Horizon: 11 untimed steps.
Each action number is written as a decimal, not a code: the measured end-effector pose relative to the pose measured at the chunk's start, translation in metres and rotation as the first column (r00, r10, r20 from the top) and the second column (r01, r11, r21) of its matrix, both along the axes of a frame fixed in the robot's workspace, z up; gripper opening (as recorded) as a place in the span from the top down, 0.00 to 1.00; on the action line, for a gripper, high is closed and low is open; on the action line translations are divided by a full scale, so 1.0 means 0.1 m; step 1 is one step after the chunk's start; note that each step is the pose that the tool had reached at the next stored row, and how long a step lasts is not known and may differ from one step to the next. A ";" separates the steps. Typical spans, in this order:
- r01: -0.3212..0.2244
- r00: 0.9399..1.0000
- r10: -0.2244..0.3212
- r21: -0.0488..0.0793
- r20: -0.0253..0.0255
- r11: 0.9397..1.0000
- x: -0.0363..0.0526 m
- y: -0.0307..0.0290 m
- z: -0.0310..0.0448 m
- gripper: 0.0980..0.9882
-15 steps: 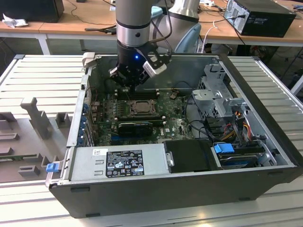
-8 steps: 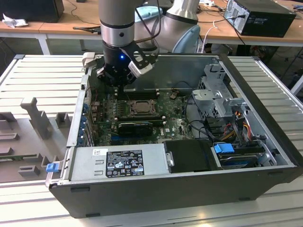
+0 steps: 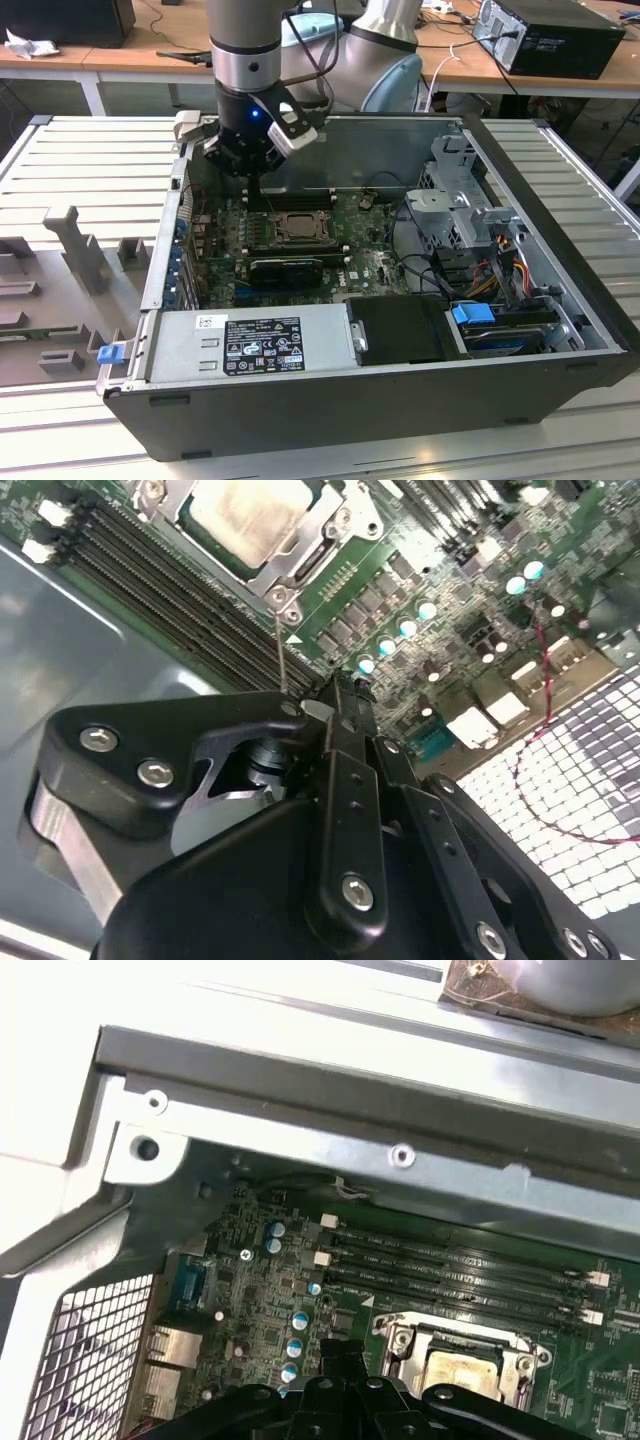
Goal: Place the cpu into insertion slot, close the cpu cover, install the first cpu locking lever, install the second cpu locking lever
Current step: 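Install the first cpu locking lever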
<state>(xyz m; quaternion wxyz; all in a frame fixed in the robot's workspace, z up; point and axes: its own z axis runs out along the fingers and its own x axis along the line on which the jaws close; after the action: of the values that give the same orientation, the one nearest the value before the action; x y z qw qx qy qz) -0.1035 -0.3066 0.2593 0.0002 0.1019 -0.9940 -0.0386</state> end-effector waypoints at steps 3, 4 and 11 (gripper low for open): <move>0.008 1.000 -0.008 0.000 0.000 1.000 0.009 0.000 0.001 0.99; 0.011 1.000 -0.011 0.000 0.000 1.000 0.011 0.000 0.000 0.99; 0.046 0.999 -0.046 0.000 0.000 0.999 0.089 0.019 -0.002 0.99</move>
<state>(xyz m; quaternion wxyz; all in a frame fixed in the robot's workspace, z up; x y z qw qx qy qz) -0.0945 -0.3047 0.2591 -0.0007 0.0791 -0.9961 -0.0386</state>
